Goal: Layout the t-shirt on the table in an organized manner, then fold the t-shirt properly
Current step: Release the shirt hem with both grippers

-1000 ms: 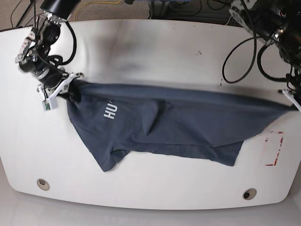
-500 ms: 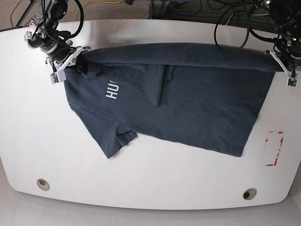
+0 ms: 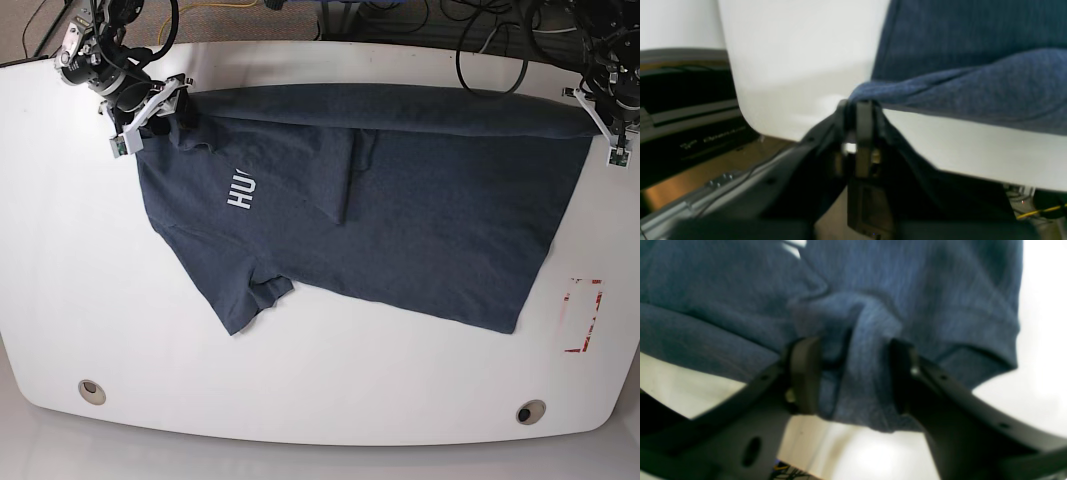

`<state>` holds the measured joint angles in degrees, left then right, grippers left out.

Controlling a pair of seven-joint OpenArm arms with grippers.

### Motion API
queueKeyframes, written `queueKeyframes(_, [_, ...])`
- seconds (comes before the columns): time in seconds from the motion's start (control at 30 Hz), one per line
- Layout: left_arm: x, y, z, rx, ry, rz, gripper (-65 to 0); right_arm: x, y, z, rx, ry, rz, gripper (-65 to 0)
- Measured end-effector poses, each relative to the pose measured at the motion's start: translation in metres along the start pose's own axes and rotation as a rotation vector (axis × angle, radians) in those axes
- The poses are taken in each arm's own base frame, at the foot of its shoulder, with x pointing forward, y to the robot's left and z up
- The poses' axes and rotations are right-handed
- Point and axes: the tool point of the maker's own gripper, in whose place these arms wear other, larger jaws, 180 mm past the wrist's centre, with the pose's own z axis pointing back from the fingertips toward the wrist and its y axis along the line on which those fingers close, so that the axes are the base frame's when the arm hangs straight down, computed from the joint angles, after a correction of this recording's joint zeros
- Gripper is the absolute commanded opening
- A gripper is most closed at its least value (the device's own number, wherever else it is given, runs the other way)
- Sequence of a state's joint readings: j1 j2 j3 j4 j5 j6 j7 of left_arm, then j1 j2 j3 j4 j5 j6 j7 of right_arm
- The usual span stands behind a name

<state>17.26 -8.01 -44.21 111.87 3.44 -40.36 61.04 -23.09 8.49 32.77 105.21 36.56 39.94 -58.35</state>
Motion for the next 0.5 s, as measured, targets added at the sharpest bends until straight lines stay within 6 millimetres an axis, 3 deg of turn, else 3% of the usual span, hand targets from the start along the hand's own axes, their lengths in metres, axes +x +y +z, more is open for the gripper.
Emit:
queueKeyframes(0.17, [0.005, 0.000, 0.000, -0.001, -0.015, -0.003, -38.5, 0.019, 0.012, 0.010, -0.006, -0.056, 0.051, -25.2])
queueKeyframes(0.3, [0.010, -0.010, -0.002, -0.021, -0.017, -0.034, -38.6, 0.031, 0.024, 0.016, 0.006, -0.099, 0.077, -24.6])
queueKeyframes(0.5, [0.017, -0.015, -0.002, -0.038, -0.041, -0.033, -38.8, 0.031, 0.022, 0.015, -0.010, -0.070, 0.091, -24.3])
